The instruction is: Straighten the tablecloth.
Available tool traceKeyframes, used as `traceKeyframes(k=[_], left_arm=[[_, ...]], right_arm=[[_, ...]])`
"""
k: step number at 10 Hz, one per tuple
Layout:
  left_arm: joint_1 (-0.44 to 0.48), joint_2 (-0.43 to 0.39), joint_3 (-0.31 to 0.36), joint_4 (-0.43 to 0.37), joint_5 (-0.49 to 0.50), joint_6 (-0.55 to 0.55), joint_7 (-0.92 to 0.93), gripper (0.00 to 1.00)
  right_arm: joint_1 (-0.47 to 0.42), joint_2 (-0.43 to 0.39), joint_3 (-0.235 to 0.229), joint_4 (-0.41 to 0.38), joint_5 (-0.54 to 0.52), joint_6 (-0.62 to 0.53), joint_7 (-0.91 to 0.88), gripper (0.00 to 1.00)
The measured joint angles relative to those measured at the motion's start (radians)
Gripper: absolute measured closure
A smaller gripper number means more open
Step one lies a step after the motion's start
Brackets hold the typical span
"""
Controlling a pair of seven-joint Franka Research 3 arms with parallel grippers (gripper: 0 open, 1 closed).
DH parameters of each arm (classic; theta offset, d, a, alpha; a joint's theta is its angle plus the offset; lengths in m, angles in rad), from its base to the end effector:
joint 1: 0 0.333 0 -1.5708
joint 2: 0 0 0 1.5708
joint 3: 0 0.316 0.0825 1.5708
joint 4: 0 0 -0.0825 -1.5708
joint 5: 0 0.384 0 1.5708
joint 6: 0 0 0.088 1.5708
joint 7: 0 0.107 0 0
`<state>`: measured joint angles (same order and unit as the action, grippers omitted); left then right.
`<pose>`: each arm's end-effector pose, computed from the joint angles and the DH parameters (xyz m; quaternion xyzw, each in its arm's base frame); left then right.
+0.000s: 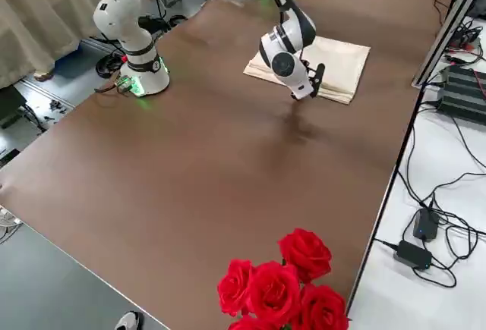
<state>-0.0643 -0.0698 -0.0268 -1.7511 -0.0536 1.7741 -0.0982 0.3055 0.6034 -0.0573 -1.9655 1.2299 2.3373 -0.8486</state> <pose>0.5458 -0.0550 0.5954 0.9986 0.0077 0.0437 0.0298 0.5728 0.1608 0.1499 -0.9301 -0.0494 -0.0198 0.3635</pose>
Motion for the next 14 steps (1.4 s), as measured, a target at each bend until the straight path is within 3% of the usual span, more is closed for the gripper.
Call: traceKeyframes(k=[7,10,14], left_arm=[[0.001,-0.004,-0.003,-0.002,0.025,-0.033,0.001,0.0],[0.002,-0.014,-0.002,-0.002,0.025,-0.041,0.001,0.0],[0.002,-0.016,-0.002,-0.002,0.025,-0.046,0.001,0.0]], right_arm=[[0.043,0.017,0.001,0.0,0.074,0.003,-0.004,0.07],[0.062,0.023,0.002,0.0,0.103,0.003,-0.005,0.12],[0.071,0.03,-0.002,0.003,0.105,0.003,-0.105,0.76]])
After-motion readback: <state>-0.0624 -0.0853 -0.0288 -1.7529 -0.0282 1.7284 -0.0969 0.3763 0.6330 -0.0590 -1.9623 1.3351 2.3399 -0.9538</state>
